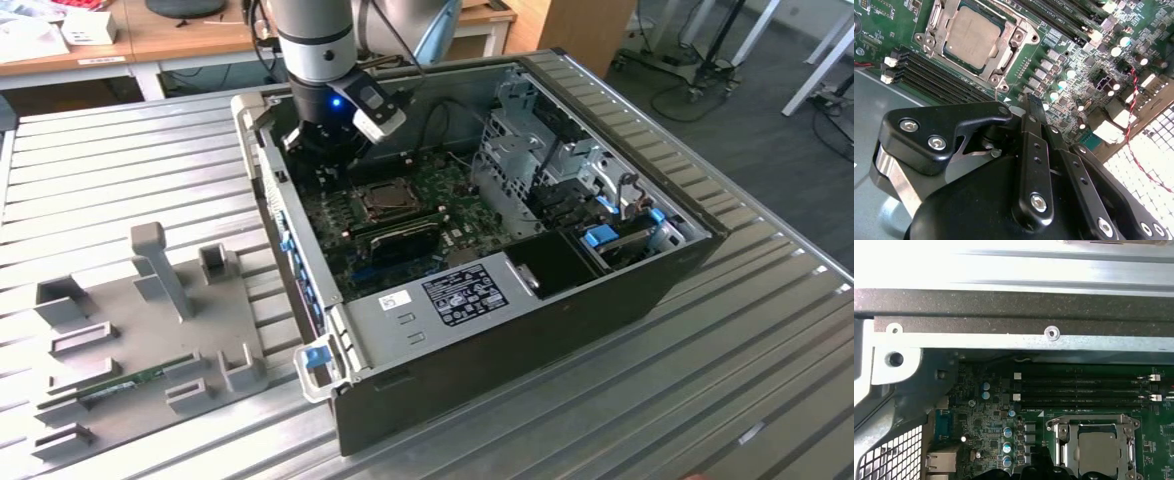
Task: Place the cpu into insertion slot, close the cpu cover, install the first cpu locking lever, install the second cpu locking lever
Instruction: 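Install the first cpu locking lever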
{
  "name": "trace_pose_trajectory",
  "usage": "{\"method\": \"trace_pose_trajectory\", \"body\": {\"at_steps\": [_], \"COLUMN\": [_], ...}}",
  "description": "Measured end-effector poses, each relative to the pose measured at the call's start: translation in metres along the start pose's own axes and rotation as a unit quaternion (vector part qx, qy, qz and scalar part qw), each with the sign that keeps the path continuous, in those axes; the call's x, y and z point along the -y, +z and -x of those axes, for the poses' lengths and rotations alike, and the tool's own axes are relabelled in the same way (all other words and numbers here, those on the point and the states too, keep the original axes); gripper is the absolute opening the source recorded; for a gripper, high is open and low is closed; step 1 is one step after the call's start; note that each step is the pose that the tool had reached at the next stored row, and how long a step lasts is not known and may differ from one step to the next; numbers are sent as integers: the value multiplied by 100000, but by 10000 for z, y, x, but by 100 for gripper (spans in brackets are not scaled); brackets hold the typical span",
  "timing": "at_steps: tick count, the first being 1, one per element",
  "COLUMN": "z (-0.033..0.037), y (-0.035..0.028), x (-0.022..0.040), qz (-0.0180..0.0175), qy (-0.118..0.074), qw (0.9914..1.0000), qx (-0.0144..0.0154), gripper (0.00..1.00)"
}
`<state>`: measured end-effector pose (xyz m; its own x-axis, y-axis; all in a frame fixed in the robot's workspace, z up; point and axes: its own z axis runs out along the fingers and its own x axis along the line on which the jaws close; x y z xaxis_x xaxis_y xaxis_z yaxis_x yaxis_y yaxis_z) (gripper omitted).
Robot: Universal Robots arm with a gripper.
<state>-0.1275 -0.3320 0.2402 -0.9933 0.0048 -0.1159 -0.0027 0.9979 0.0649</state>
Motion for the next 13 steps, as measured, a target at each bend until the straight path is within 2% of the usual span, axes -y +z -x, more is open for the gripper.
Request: {"method": "trace_pose_trajectory", "body": {"at_steps": [3, 11, 13], "z": [-1, 0, 0], "y": [0, 0, 0], "x": [0, 0, 1], "qz": [299, 387, 392], "qy": [37, 45, 50], "qw": [100000, 99999, 99999], "qx": [6, 5, -178], "gripper": [11, 11, 11]}}
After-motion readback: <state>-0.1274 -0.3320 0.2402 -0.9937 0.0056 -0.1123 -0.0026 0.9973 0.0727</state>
